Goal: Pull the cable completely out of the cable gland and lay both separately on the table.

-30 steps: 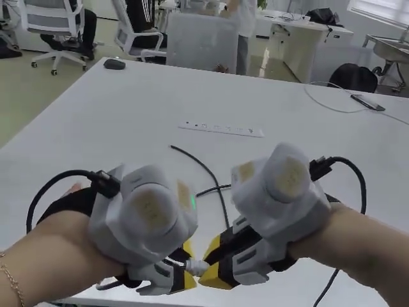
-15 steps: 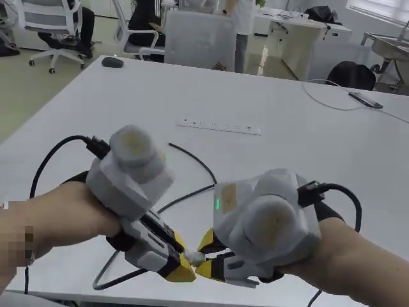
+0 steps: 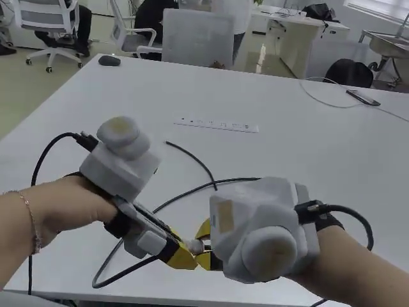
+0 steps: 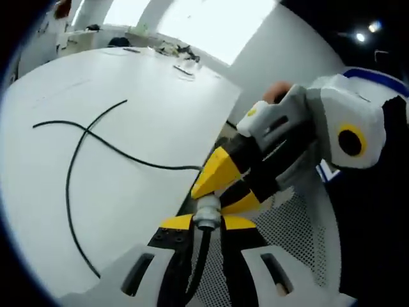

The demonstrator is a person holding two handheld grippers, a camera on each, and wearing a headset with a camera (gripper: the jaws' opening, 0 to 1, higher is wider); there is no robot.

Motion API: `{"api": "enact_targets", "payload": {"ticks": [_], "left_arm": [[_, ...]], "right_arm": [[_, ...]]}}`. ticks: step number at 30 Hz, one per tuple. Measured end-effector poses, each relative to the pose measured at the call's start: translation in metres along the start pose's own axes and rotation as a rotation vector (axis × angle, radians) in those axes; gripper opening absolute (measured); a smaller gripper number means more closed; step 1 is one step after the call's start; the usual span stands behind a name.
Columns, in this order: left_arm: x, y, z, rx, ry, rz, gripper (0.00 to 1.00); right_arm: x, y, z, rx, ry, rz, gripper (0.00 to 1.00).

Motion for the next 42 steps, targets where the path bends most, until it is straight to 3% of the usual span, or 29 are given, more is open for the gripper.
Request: {"api": "enact_targets", "payload": {"ticks": [4,7,9,12,15,17,22,28,31,35,37,38,40,42], "left_arm": [[0.004,0.003,0.000,0.046,-0.036,-0.022,0.17],[0.007,0.007,0.005,0.127,-0.066,-0.142,0.17],[0.015,0.005,0.007,0.158,-0.131,-0.210,0.17],[0.014,0.002,0.010,0.184,-0.131,-0.277,0.17],[0.013,0.003,0.010,0.240,-0.135,-0.382,0.17],[0.014,0.004,0.009,0.255,-0.160,-0.384,0.17],[0.013,0.011,0.005,0.279,-0.197,-0.380,0.17],[0.007,0.025,0.008,0.334,-0.173,-0.385,0.17],[0.004,0.033,0.010,0.365,-0.156,-0.370,0.17],[0.008,0.040,0.012,0.393,-0.171,-0.339,0.17],[0.006,0.041,0.011,0.399,-0.162,-0.338,0.17],[0.005,0.041,0.010,0.395,-0.156,-0.339,0.17],[0.003,0.037,0.006,0.387,-0.142,-0.350,0.17],[0.001,0.034,0.003,0.380,-0.124,-0.368,0.17]], "right_arm": [[-0.008,-0.005,0.001,-0.008,-0.002,-0.058,0.24],[-0.011,-0.008,0.005,-0.012,-0.025,-0.101,0.25],[-0.015,-0.010,0.006,-0.017,-0.027,-0.135,0.24],[-0.016,-0.012,0.008,-0.038,-0.022,-0.138,0.24],[-0.015,-0.014,0.008,-0.064,-0.031,-0.148,0.22],[-0.016,-0.018,0.007,-0.113,-0.041,-0.173,0.20],[-0.015,-0.018,0.000,-0.129,-0.058,-0.158,0.10],[-0.026,-0.025,-0.001,-0.182,-0.041,-0.187,0.06],[-0.043,-0.034,0.001,-0.222,-0.017,-0.290,0.07],[-0.062,-0.037,0.002,-0.250,0.051,-0.378,0.06],[-0.075,-0.035,0.002,-0.244,0.110,-0.394,0.06],[-0.077,-0.034,0.000,-0.233,0.115,-0.399,0.07],[-0.075,-0.029,-0.003,-0.205,0.106,-0.405,0.08],[-0.059,-0.029,-0.006,-0.195,0.033,-0.375,0.18]]}}
Point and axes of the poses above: the centre of the closed fingertips' face, and the gripper's own axes: z roughly backward along the fingers, y roughly to its left, x roughly out of its top, the point moved 2 cm from there along z, roughly backward along the fingers, and after that the axes turned 7 degrees about x, right-handed, at the moved point
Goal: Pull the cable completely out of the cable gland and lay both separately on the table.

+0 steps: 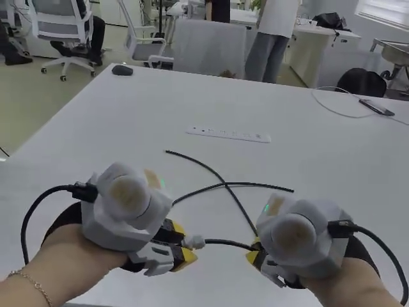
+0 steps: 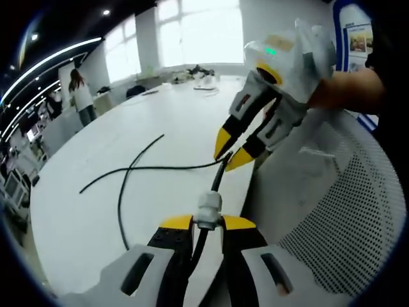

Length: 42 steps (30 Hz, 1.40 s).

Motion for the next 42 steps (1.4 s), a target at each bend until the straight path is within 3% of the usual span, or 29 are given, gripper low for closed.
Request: {"api": "enact_targets", "payload": {"ticks": [2,4,8,10,14,17,19,22,25,28,30,31,32,33,35,38,40,42], "left_arm": [[-0.003,-0.002,-0.002,-0.004,0.014,-0.017,0.17],[-0.005,-0.001,-0.002,-0.005,0.028,-0.018,0.17],[-0.005,-0.001,-0.001,-0.002,0.023,-0.019,0.17],[-0.004,0.000,-0.001,0.004,0.021,-0.024,0.17],[-0.002,0.001,0.000,0.010,0.006,-0.016,0.17],[-0.004,0.003,0.000,0.017,0.015,-0.013,0.17],[-0.002,0.003,0.000,0.009,0.008,0.023,0.17],[-0.004,0.005,0.000,0.015,0.016,0.017,0.17],[-0.003,0.003,0.000,0.013,0.018,0.029,0.17],[0.001,0.000,0.000,0.001,0.000,0.035,0.17],[-0.004,0.000,-0.001,0.005,0.031,0.009,0.17],[-0.006,0.000,-0.001,0.007,0.034,0.000,0.17],[-0.005,-0.001,-0.001,0.005,0.031,0.005,0.17],[-0.003,-0.002,0.000,0.000,0.019,0.010,0.17],[-0.001,-0.002,0.000,-0.003,0.009,0.013,0.17],[-0.002,-0.003,-0.002,-0.004,0.022,-0.012,0.17],[-0.002,-0.004,-0.001,-0.003,0.023,-0.023,0.17],[-0.002,-0.005,-0.001,-0.006,0.020,-0.024,0.17]], "right_arm": [[0.008,0.006,0.000,0.011,-0.027,0.021,0.25],[0.017,0.013,0.001,0.023,-0.038,0.123,0.22],[0.027,0.016,0.006,0.023,-0.096,0.140,0.15],[0.027,0.017,0.006,0.031,-0.097,0.135,0.07],[0.026,0.016,0.004,0.029,-0.091,0.132,0.06],[0.019,0.012,0.003,0.014,-0.054,0.131,0.06],[0.015,0.011,0.002,0.014,-0.043,0.110,0.05],[0.002,0.008,-0.001,0.015,0.020,0.071,0.05],[-0.010,0.000,-0.001,-0.017,0.075,0.036,0.05],[-0.017,0.004,-0.003,-0.004,0.120,0.051,0.05],[-0.021,0.009,-0.006,0.024,0.162,0.080,0.06],[-0.021,0.008,-0.006,0.013,0.166,0.096,0.08],[-0.018,0.009,-0.006,0.014,0.152,0.094,0.12],[-0.007,0.012,-0.007,0.026,0.088,0.088,0.19],[0.006,0.015,-0.006,0.045,0.019,0.108,0.24],[0.024,0.018,-0.001,0.035,-0.067,0.156,0.23],[0.029,0.020,0.003,0.038,-0.100,0.162,0.19],[0.029,0.021,0.003,0.045,-0.098,0.169,0.11]]}}
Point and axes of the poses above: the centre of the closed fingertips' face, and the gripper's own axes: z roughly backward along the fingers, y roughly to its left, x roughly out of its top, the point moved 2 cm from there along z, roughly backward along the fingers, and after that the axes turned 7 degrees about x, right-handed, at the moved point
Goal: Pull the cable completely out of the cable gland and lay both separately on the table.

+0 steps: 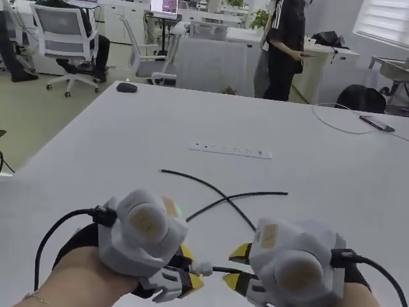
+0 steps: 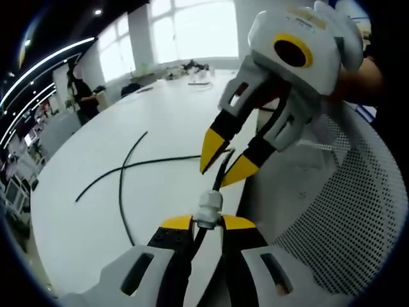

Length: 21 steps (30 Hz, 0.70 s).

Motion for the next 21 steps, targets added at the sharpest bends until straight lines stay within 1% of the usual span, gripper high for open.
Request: {"api": "enact_targets", "payload": {"ticks": [2,5,7,10,12,14,17,21], "left_arm": [[0.001,0.001,0.000,0.002,-0.006,-0.002,0.17],[0.001,0.001,0.000,0.004,-0.007,-0.002,0.17],[0.002,0.002,0.000,0.008,-0.009,0.001,0.17],[-0.001,0.005,0.000,0.024,0.002,-0.005,0.16],[0.000,0.007,0.001,0.031,-0.004,0.000,0.15],[0.001,0.007,0.001,0.029,-0.006,0.009,0.15],[0.000,0.006,0.001,0.030,0.000,-0.004,0.15],[-0.002,0.007,0.002,0.035,0.005,-0.006,0.15]], "right_arm": [[-0.002,0.003,-0.002,0.010,0.009,0.011,0.07],[-0.003,0.002,-0.004,0.005,0.024,0.029,0.06],[-0.004,0.000,-0.003,-0.001,0.030,0.022,0.06],[-0.010,-0.002,-0.003,-0.012,0.053,0.007,0.05],[-0.014,-0.004,-0.003,-0.018,0.066,-0.014,0.05],[-0.014,-0.003,-0.003,-0.012,0.063,-0.026,0.05],[-0.014,0.000,-0.003,-0.002,0.067,-0.007,0.05],[-0.013,0.002,-0.004,0.007,0.067,0.004,0.05]]}}
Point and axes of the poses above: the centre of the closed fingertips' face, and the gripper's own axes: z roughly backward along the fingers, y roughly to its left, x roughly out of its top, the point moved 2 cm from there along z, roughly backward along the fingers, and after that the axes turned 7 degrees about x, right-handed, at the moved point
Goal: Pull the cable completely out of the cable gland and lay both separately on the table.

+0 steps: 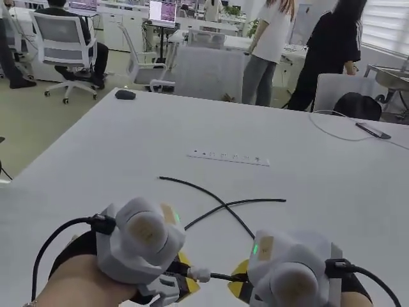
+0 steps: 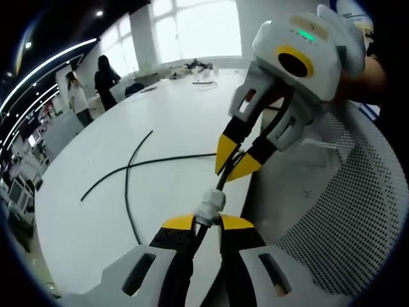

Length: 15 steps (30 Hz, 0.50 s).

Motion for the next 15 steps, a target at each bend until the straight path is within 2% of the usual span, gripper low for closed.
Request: {"api": "enact_targets", "payload": {"ticks": [4,6,8,11,15], "left_arm": [[0.002,0.001,0.001,0.006,-0.009,-0.014,0.14],[0.005,-0.004,0.001,-0.010,-0.022,-0.018,0.14],[0.007,-0.007,0.000,-0.015,-0.029,-0.040,0.14],[0.007,-0.011,-0.001,-0.026,-0.028,-0.059,0.14],[0.009,-0.009,-0.001,-0.020,-0.038,-0.081,0.15]], "right_arm": [[0.002,0.000,0.001,0.008,-0.015,0.001,0.05],[0.010,0.004,-0.001,0.040,-0.071,-0.032,0.10],[0.014,0.005,0.001,0.039,-0.092,-0.025,0.16],[0.019,0.007,0.003,0.045,-0.119,-0.011,0.09],[0.019,0.010,0.002,0.057,-0.115,0.015,0.05]]}}
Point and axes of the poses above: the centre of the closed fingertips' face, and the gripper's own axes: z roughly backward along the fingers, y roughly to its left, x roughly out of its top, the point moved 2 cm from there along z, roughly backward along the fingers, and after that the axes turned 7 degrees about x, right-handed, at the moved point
